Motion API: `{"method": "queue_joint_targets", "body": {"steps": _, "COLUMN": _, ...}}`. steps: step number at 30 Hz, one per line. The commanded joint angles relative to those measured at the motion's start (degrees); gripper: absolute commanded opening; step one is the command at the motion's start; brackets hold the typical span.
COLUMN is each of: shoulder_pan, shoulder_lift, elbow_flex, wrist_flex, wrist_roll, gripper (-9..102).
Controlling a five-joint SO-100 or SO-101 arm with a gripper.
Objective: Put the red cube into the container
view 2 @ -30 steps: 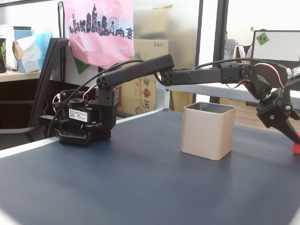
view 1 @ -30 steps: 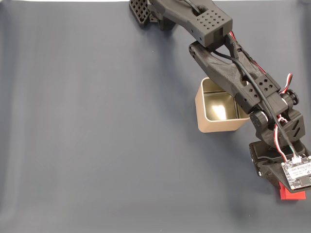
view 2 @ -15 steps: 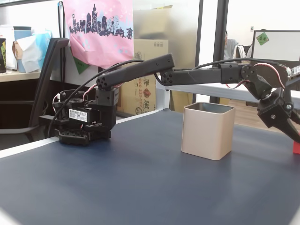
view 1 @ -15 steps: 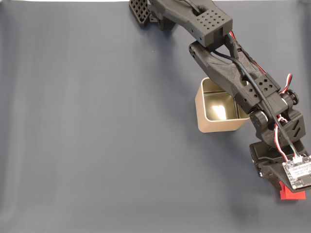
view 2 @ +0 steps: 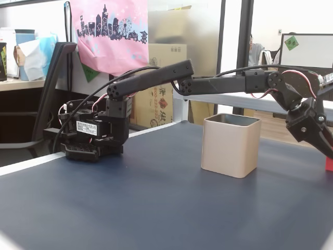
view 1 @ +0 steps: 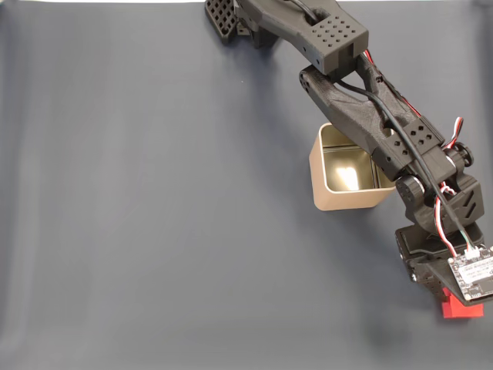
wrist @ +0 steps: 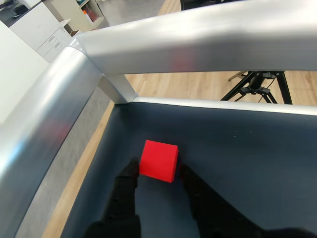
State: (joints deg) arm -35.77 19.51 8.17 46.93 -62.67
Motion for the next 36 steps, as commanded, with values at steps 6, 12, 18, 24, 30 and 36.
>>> {"method": "queue_joint_targets", "body": {"steps": 6, "shoulder_pan": 0.6, "shoulder_lift": 1.8, "elbow_flex": -3.0, "wrist_flex": 0.4, "wrist_roll": -1.6, "gripper": 9}}
{"method": "queue_joint_targets", "body": {"steps": 12, "shoulder_pan": 1.0, "shoulder_lift": 1.8, "elbow_flex": -3.0, "wrist_flex": 1.5, "wrist_roll": -2.4, "gripper": 7}}
{"method": "queue_joint_targets", "body": {"steps": 18, "shoulder_pan": 1.2, "shoulder_lift": 4.6, "elbow_flex": -2.8, "wrist_flex": 6.2, "wrist_roll": -3.4, "gripper": 6}}
{"method": "queue_joint_targets", "body": {"steps": 24, "shoulder_pan": 2.6, "shoulder_lift": 12.6, "elbow_flex": 2.8, "wrist_flex": 9.7, "wrist_roll": -7.2, "gripper": 5}}
{"method": "queue_joint_targets", "body": {"steps": 30, "shoulder_pan": 4.5, "shoulder_lift": 23.4, "elbow_flex": 13.0, "wrist_flex": 10.5, "wrist_roll": -8.9, "gripper": 3}}
{"method": "queue_joint_targets", "body": {"steps": 36, "shoulder_pan": 5.9, "shoulder_lift": 34.5, "elbow_flex": 23.7, "wrist_flex": 10.8, "wrist_roll": -9.8, "gripper": 2}}
